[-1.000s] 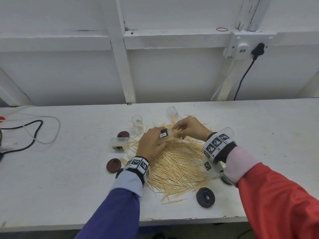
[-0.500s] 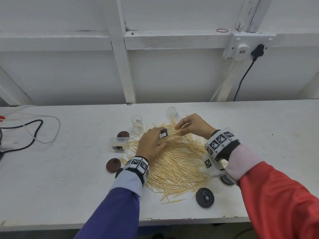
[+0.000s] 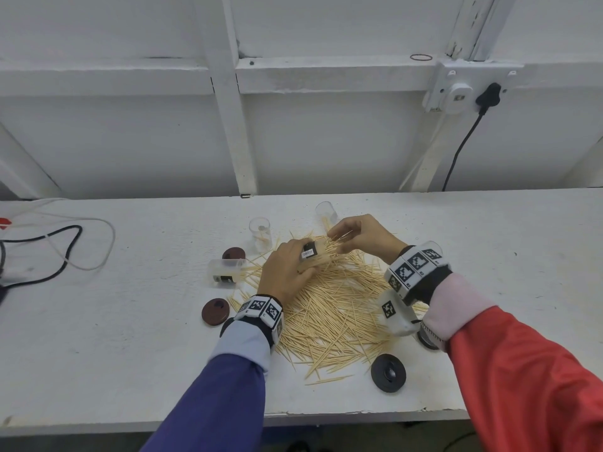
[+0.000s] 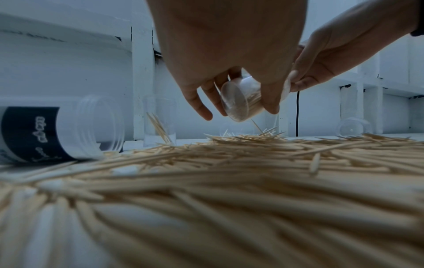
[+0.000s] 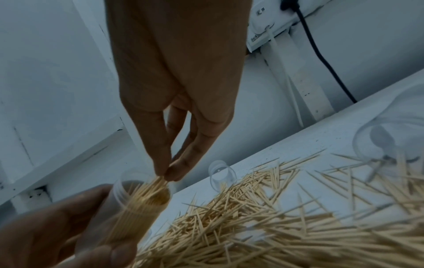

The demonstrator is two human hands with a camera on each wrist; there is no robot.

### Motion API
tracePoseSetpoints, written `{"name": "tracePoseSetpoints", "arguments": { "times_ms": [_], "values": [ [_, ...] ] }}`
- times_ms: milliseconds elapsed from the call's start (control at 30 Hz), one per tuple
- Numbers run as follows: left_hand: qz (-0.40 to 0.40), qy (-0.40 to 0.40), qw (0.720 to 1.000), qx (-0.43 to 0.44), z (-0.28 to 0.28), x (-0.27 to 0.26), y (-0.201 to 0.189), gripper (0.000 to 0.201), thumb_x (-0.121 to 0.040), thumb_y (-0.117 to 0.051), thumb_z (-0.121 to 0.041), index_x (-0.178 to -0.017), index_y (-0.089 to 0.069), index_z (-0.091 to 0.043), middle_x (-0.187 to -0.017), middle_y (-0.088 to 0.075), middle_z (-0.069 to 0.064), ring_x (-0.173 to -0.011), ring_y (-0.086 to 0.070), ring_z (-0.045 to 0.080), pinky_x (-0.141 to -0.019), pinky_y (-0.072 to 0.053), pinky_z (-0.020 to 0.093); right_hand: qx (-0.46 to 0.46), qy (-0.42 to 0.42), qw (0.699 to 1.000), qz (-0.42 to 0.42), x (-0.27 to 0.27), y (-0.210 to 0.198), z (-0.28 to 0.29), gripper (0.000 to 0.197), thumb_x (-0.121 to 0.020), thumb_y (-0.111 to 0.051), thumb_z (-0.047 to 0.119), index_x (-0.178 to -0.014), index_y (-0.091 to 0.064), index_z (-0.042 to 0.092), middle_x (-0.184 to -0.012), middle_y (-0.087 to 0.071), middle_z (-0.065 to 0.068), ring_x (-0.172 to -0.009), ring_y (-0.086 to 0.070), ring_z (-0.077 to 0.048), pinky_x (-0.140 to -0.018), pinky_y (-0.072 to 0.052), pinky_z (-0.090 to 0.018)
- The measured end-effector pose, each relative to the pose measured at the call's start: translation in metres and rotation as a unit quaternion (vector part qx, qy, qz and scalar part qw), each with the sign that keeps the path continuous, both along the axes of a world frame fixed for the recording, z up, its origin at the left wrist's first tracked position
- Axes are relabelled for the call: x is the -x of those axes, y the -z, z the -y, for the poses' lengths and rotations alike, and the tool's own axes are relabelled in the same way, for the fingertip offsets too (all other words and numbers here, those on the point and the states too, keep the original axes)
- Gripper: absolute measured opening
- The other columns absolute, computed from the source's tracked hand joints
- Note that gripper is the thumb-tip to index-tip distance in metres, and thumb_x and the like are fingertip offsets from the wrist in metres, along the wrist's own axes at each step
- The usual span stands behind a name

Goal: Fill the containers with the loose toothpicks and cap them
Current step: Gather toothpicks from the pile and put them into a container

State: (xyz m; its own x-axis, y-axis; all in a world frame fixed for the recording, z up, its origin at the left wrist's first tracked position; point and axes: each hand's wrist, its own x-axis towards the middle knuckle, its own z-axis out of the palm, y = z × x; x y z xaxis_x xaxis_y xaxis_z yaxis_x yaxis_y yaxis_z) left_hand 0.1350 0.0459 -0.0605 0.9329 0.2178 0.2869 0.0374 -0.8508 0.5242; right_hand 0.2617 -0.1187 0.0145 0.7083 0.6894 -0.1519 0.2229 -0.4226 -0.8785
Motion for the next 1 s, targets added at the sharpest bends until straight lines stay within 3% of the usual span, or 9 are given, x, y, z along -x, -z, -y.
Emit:
{"name": "tracePoseSetpoints", "arguments": {
  "times_ms": [133,233,300,400,567,700,900,1000],
  "values": [
    [-0.01,0.002,1.0,0.001,-0.001,-0.001,0.001,0.056,-0.087,-0.067,-0.041,-0.134,-0.05,-0.016,-0.119,-0.059,0.002,-0.106,-0.054,0.02,-0.084,-0.044,0.033,-0.002,0.041,0.999,0.03,0.001,0.003,0.003,0.021,-0.074,-0.076,-0.006,-0.09,-0.073,0.006,-0.09,-0.073,-0.01,-0.08,-0.07,-0.016,-0.075,-0.055,-0.025],
    [-0.009,0.006,1.0,-0.001,0.0,-0.001,0.0,0.057,-0.086,-0.068,-0.038,-0.135,-0.05,-0.015,-0.119,-0.059,0.004,-0.108,-0.054,0.021,-0.084,-0.043,0.033,-0.011,0.08,0.995,0.062,0.008,0.01,-0.001,0.018,-0.075,-0.077,-0.004,-0.088,-0.072,0.008,-0.083,-0.072,-0.007,-0.071,-0.067,-0.01,-0.063,-0.051,-0.014],
    [-0.007,0.002,1.0,0.001,0.0,0.0,0.0,0.057,-0.086,-0.068,-0.038,-0.135,-0.05,-0.015,-0.119,-0.06,0.003,-0.107,-0.054,0.021,-0.084,-0.043,0.033,-0.015,0.103,0.99,0.091,0.013,0.015,-0.007,0.023,-0.074,-0.078,-0.002,-0.092,-0.071,0.01,-0.085,-0.071,-0.005,-0.074,-0.066,-0.01,-0.062,-0.05,-0.011],
    [-0.007,-0.008,1.0,0.001,0.0,-0.001,0.001,0.058,-0.085,-0.068,-0.04,-0.135,-0.05,-0.016,-0.119,-0.06,0.002,-0.107,-0.054,0.019,-0.083,-0.044,0.033,-0.027,0.126,0.985,0.112,0.022,0.021,-0.014,0.028,-0.073,-0.078,-0.002,-0.098,-0.07,0.01,-0.088,-0.068,-0.005,-0.078,-0.066,-0.012,-0.063,-0.051,-0.012],
    [-0.005,-0.014,1.0,0.0,-0.001,-0.001,0.002,0.057,-0.085,-0.068,-0.039,-0.134,-0.05,-0.016,-0.119,-0.06,0.001,-0.108,-0.054,0.019,-0.084,-0.045,0.033,-0.028,0.116,0.984,0.129,0.031,0.023,-0.019,0.034,-0.075,-0.075,-0.002,-0.103,-0.066,0.013,-0.093,-0.067,-0.005,-0.087,-0.065,-0.016,-0.076,-0.054,-0.023],
    [0.006,-0.03,1.0,0.004,-0.003,-0.002,0.004,0.057,-0.085,-0.069,-0.041,-0.134,-0.05,-0.019,-0.118,-0.06,-0.001,-0.108,-0.053,0.017,-0.082,-0.044,0.032,-0.046,0.075,0.988,0.124,0.036,0.022,-0.015,0.045,-0.08,-0.068,-0.003,-0.118,-0.059,0.019,-0.104,-0.065,-0.002,-0.099,-0.063,-0.014,-0.085,-0.052,-0.026],
    [0.015,-0.046,0.999,-0.007,-0.003,-0.002,0.004,0.057,-0.084,-0.069,-0.046,-0.132,-0.051,-0.019,-0.118,-0.06,-0.002,-0.106,-0.054,0.017,-0.082,-0.045,0.033,-0.046,0.117,0.989,0.081,0.035,0.019,-0.01,0.067,-0.079,-0.05,-0.014,-0.139,-0.046,0.014,-0.133,-0.051,-0.004,-0.12,-0.049,-0.016,-0.078,-0.042,-0.015],
    [0.015,-0.05,0.999,-0.005,-0.003,-0.003,0.004,0.057,-0.085,-0.068,-0.046,-0.132,-0.051,-0.02,-0.119,-0.06,-0.003,-0.107,-0.053,0.017,-0.083,-0.045,0.033,-0.015,0.095,0.995,0.033,0.037,0.02,-0.008,0.075,-0.081,-0.048,-0.014,-0.149,-0.032,0.015,-0.149,-0.038,-0.007,-0.135,-0.039,-0.021,-0.095,-0.043,-0.028]
  ]
}}
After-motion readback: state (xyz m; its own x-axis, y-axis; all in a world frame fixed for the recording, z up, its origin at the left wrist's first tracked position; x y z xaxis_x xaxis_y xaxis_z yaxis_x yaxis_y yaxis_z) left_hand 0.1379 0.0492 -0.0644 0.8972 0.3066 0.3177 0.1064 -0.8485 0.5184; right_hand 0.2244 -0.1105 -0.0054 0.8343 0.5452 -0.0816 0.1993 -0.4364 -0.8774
